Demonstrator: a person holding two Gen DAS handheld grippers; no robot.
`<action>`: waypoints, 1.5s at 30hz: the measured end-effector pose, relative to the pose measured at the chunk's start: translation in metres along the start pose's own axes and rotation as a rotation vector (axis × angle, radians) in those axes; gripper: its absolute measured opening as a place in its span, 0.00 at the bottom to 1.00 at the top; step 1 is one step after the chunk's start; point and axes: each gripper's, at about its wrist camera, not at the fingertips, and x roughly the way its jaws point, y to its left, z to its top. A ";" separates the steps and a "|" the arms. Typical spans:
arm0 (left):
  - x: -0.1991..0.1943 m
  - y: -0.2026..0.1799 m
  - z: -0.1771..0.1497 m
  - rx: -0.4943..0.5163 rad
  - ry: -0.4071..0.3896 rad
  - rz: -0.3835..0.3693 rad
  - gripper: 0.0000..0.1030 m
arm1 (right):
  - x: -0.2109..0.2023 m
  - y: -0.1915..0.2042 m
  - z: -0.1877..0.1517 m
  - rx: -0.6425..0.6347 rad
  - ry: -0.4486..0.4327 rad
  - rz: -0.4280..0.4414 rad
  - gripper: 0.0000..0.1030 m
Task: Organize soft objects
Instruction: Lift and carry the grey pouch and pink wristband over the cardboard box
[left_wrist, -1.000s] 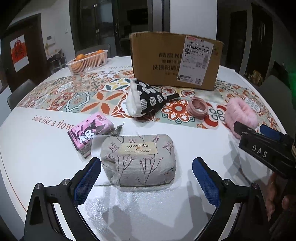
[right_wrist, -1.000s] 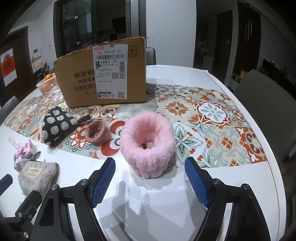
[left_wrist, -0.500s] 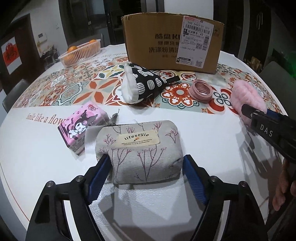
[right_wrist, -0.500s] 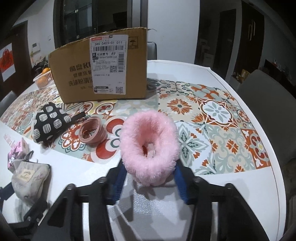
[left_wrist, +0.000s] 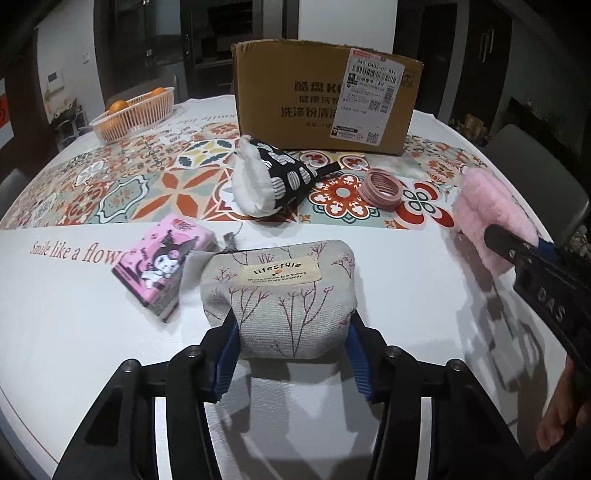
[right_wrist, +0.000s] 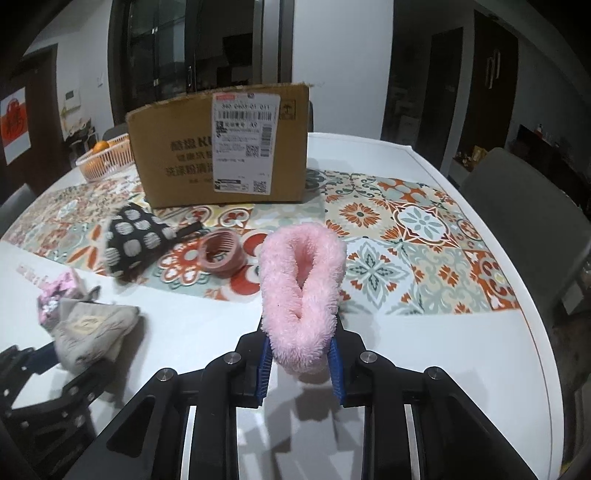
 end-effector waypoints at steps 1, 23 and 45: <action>-0.003 0.002 0.000 -0.003 -0.006 -0.007 0.49 | -0.006 0.004 -0.002 0.001 -0.008 -0.004 0.27; -0.086 0.028 0.011 0.087 -0.261 -0.101 0.47 | -0.083 0.032 -0.022 0.130 -0.077 0.022 0.27; -0.111 0.055 0.081 0.110 -0.427 -0.163 0.47 | -0.107 0.058 0.039 0.129 -0.253 0.044 0.27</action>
